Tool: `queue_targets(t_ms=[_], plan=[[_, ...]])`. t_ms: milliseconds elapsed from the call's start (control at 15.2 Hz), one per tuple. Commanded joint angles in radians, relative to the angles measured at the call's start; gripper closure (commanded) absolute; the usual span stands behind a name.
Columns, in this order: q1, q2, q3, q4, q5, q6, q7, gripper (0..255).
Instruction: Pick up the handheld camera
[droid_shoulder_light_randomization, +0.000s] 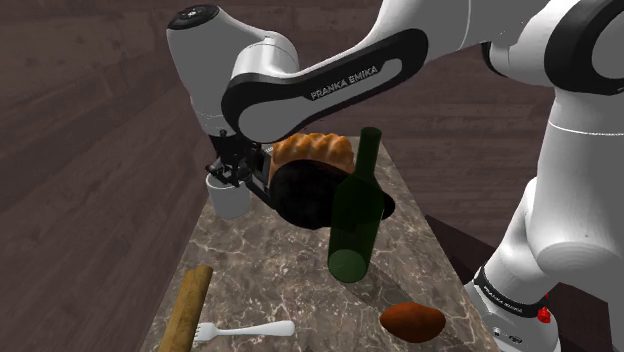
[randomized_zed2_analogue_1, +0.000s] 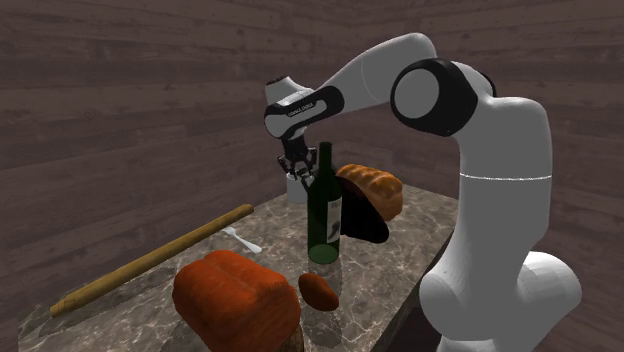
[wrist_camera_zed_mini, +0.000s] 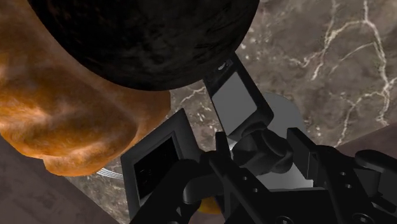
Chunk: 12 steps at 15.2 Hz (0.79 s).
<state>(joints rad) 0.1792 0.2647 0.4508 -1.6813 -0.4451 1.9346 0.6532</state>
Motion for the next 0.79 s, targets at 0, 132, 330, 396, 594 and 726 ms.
queue_targets(t_ms=[0, 132, 330, 396, 594, 726], plan=[[-0.001, -0.011, 0.002, 0.014, 0.008, -0.022, -0.010, 255], [0.000, -0.015, 0.004, 0.035, 0.013, -0.045, -0.018, 255], [0.002, -0.020, 0.006, 0.068, 0.019, -0.081, -0.031, 255], [0.003, -0.021, 0.006, 0.080, 0.021, -0.093, -0.035, 255], [0.005, -0.023, 0.008, 0.117, 0.026, -0.130, -0.048, 255], [0.005, -0.023, 0.008, 0.119, 0.026, -0.132, -0.048, 255]])
